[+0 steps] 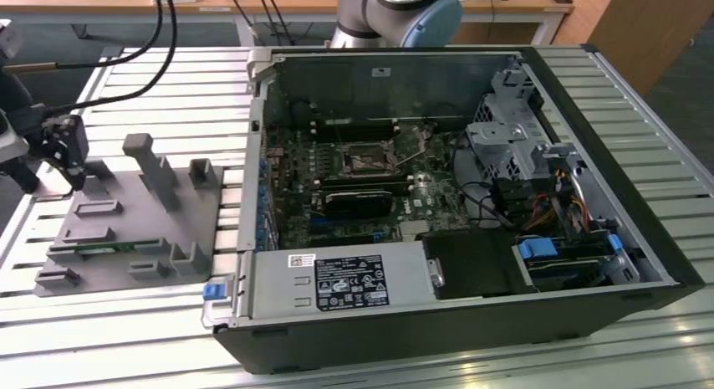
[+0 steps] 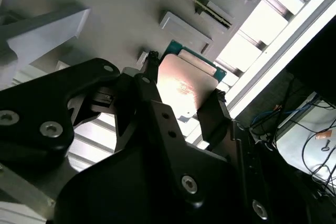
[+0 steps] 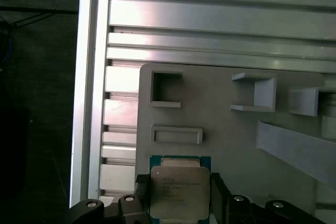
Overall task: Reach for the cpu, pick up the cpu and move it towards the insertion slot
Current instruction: 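Pick up the cpu and move it towards the insertion slot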
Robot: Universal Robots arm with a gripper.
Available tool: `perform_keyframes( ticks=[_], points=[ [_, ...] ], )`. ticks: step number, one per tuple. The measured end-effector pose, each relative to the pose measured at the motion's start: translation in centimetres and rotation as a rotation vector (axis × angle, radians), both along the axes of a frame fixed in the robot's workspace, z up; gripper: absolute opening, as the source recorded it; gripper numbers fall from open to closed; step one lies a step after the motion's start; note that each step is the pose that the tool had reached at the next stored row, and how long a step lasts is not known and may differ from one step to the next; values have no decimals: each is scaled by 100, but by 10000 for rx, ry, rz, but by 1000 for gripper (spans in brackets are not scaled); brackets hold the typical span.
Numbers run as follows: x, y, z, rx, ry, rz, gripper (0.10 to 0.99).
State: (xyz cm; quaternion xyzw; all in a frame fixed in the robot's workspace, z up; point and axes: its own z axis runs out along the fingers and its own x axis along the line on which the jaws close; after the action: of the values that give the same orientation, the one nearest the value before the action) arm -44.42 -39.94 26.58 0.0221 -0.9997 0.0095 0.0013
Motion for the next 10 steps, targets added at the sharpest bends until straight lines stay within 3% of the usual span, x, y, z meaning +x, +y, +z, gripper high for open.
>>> perform_keyframes(
  ticks=[10],
  points=[
    [0, 7, 313, -282, -2, -19, 545]
  ],
)
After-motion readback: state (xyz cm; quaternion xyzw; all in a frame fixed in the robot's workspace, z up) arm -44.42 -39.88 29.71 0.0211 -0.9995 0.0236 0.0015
